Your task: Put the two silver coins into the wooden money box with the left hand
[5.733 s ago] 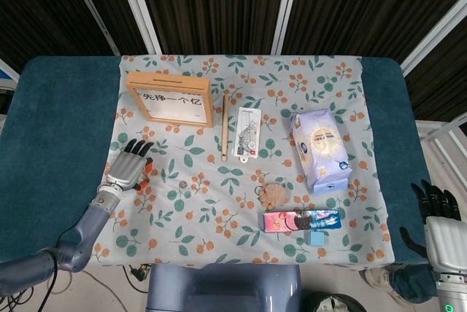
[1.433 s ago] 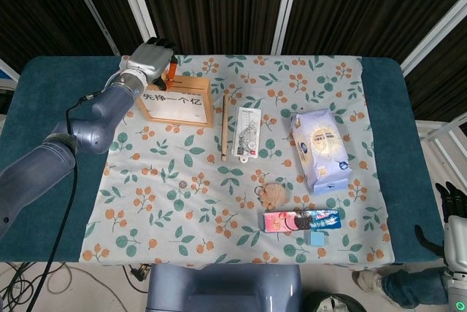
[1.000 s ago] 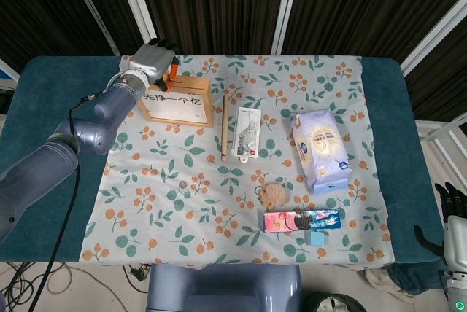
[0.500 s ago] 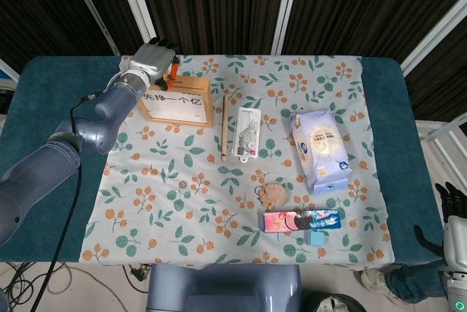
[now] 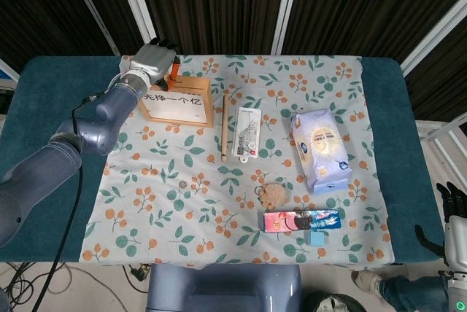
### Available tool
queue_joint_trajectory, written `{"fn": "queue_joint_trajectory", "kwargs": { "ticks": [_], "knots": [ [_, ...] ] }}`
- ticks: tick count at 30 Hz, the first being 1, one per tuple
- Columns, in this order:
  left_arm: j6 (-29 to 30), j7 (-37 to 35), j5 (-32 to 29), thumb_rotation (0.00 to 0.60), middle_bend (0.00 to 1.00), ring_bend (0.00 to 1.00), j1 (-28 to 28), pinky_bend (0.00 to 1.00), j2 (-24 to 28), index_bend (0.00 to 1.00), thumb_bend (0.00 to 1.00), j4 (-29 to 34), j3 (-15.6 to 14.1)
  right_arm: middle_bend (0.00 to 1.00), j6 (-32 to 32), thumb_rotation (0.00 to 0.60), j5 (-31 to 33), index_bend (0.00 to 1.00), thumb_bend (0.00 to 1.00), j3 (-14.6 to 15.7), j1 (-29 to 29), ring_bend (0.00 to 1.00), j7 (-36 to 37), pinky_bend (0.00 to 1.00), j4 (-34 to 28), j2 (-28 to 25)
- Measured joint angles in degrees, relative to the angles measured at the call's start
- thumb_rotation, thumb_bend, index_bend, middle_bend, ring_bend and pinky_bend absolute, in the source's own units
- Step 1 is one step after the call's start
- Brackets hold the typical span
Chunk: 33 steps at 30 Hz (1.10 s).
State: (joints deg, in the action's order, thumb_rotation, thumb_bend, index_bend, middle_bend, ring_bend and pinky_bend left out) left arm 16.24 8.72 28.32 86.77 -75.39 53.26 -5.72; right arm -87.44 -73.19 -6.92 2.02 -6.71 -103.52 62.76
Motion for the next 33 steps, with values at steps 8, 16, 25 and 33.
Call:
{"fn": "queue_joint_trajectory", "kwargs": {
  "ticks": [8, 16, 25, 33],
  "knots": [
    [0.2, -0.3, -0.3, 0.600, 0.10, 0.00, 0.3, 0.00, 0.1, 0.56, 0.42, 0.3, -0.7, 0.05, 0.0, 0.600, 0.1, 0.10, 0.37, 0.0, 0.0, 0.00, 0.0, 0.00, -0.1, 0.0],
    [0.3, -0.5, -0.5, 0.600, 0.10, 0.00, 0.7, 0.00, -0.1, 0.56, 0.39, 0.2, -1.2, 0.05, 0.0, 0.600, 0.1, 0.10, 0.37, 0.0, 0.0, 0.00, -0.1, 0.00, -0.1, -0.1],
    [1.0, -0.5, -0.7, 0.600, 0.09, 0.00, 1.0, 0.00, -0.3, 0.56, 0.35, 0.2, -1.7, 0.05, -0.1, 0.600, 0.2, 0.10, 0.37, -0.1, 0.1, 0.00, 0.0, 0.00, -0.2, -0.1],
    [1.5, -0.4, -1.2, 0.600, 0.09, 0.00, 1.1, 0.00, -0.1, 0.56, 0.32, 0.4, -2.1, 0.05, 0.0, 0.600, 0.3, 0.10, 0.37, -0.1, 0.1, 0.00, 0.0, 0.00, -0.2, -0.1]
  ]
}}
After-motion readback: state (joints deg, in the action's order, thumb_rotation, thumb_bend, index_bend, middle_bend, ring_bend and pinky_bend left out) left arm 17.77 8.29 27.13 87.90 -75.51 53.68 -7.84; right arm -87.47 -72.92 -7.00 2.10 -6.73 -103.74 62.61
